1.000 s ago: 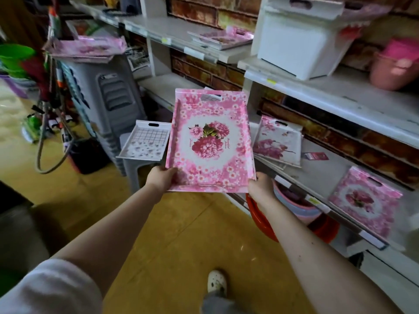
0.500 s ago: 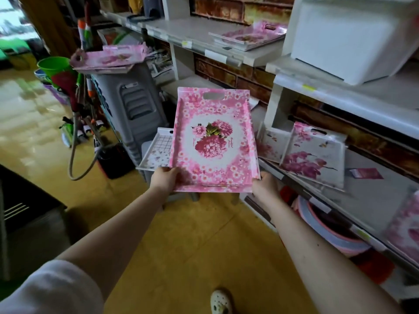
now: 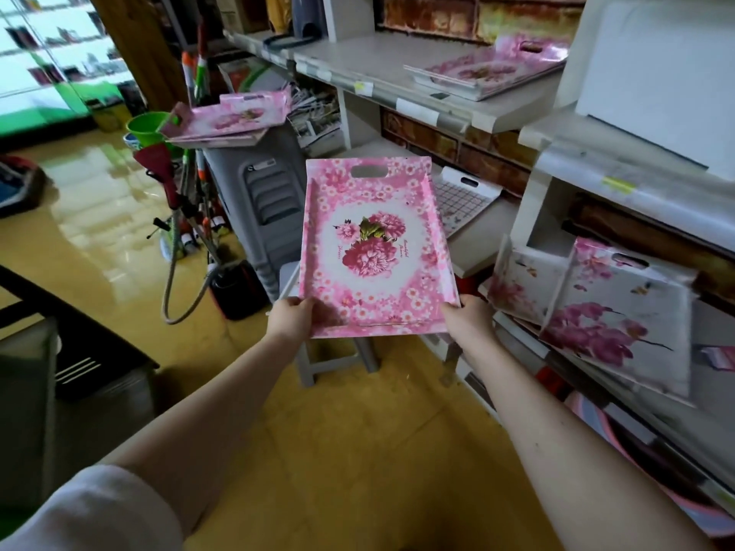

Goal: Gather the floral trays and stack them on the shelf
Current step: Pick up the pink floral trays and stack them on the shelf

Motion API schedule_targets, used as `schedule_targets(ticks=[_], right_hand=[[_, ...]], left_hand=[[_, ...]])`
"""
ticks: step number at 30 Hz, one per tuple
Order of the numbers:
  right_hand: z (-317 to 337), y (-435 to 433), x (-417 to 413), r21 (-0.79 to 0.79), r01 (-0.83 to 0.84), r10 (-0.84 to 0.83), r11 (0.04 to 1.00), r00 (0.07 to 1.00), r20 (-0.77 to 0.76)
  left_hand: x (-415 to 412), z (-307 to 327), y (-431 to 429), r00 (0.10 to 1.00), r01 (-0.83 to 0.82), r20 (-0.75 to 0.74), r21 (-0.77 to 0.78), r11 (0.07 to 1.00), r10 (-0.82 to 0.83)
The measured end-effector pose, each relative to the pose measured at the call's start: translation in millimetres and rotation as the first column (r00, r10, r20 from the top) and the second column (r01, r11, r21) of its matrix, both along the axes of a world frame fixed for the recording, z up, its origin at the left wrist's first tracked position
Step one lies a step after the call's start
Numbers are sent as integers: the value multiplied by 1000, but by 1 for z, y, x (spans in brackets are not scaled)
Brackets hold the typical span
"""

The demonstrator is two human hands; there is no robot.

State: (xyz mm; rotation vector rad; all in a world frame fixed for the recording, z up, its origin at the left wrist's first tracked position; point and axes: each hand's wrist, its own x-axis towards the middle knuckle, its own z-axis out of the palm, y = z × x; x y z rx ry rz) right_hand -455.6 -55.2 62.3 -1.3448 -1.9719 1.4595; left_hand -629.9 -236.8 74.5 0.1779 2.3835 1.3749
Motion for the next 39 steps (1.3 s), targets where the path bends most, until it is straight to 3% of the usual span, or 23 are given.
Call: schedule_targets(ticks=[9,22,28,34,39], right_hand=[[11,9,-56,16,17,-16,1000,999,-40],[21,-14,-193,35,236,-234,971,971,-45],[30,-13,-210,109,315,-318,943,948,12],[46,19,-217,186,364,-373,913,928,10],[59,62,-216,149,377,-375,914,926,-44]], left_hand=[[-63,8,17,999,52,-15,42,998,-51],[-228,7,25,971,232,27,127,964,-237],[-252,5,45,938,321,60,223,920,-342],[-263,23,89,917,383,1,265,885,-398],[-268,43,138,916,401,-84,199,894,-392]])
